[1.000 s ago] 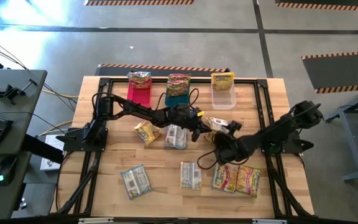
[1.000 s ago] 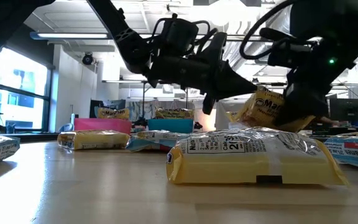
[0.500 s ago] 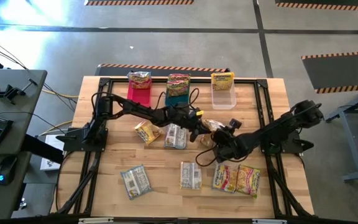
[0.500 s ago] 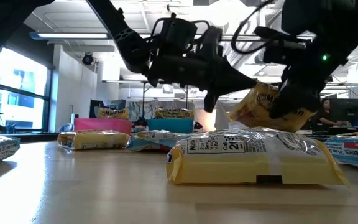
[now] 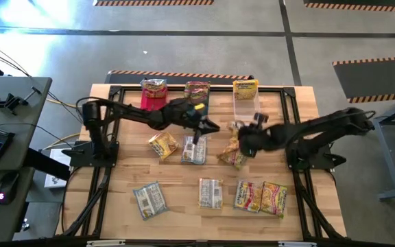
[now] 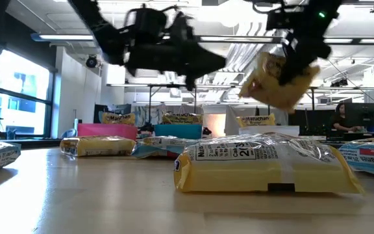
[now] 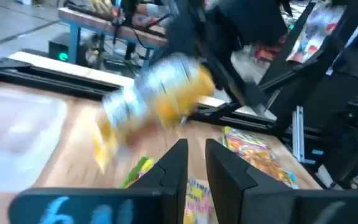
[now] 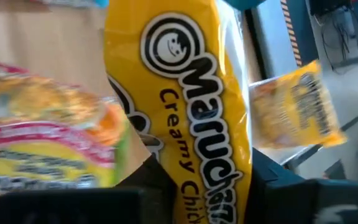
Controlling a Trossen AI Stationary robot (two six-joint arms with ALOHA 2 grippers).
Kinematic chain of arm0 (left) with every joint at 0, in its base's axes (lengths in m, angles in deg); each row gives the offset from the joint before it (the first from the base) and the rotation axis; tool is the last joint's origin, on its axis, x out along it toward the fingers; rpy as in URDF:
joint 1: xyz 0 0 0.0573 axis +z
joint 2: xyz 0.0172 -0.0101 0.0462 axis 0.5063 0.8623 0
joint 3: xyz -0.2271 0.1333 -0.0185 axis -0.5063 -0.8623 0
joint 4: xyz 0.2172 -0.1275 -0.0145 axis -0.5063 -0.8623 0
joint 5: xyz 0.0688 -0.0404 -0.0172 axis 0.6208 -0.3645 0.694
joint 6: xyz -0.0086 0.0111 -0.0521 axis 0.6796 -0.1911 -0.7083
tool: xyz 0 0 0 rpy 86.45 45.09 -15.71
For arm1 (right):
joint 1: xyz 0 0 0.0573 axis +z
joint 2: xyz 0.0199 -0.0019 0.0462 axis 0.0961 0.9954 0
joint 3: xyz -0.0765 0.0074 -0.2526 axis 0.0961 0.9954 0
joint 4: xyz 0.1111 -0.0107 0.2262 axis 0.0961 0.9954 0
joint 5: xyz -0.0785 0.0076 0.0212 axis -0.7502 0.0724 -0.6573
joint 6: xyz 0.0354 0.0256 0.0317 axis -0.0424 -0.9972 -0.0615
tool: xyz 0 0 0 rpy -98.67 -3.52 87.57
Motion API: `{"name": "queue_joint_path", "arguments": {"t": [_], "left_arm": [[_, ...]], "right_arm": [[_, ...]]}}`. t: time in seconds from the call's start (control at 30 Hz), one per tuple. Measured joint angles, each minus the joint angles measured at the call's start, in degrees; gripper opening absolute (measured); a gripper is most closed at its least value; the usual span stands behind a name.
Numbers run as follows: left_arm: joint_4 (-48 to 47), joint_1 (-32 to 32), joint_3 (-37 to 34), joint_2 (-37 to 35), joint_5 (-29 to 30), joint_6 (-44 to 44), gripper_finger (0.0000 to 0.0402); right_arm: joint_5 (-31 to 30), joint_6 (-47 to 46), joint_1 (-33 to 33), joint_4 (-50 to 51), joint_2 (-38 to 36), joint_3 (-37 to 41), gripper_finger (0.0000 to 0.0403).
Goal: Sort Maruchan noodles
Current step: Put the top right yellow noodle pack into the transparent bin
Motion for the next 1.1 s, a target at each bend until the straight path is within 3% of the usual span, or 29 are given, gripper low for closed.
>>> {"name": "queue_joint_path", "arguments": {"t": [0.23, 0.47, 0.73, 1.1], "left_arm": [[12.8, 0.4, -12.4, -4.6, 2.6, -1.1, 0.0006], [16.7, 0.4, -16.6, -4.6, 5.4, -2.9, 0.0002], [16.4, 0.4, -16.6, -4.6, 5.5, -3.0, 0.0001], [16.2, 0.3, -16.6, -4.6, 5.4, -3.0, 0.0001]], "right_arm": [[10.0, 29.4, -21.5, 1.3, -0.3, -10.3, 0.0087], [19.4, 52.2, -40.4, -1.2, 3.6, -13.3, 0.0087], [24.9, 62.2, -50.0, -3.3, 15.1, -16.4, 0.0087], [28.1, 61.5, -54.4, 0.1, 27.9, -22.1, 0.0087]]}}
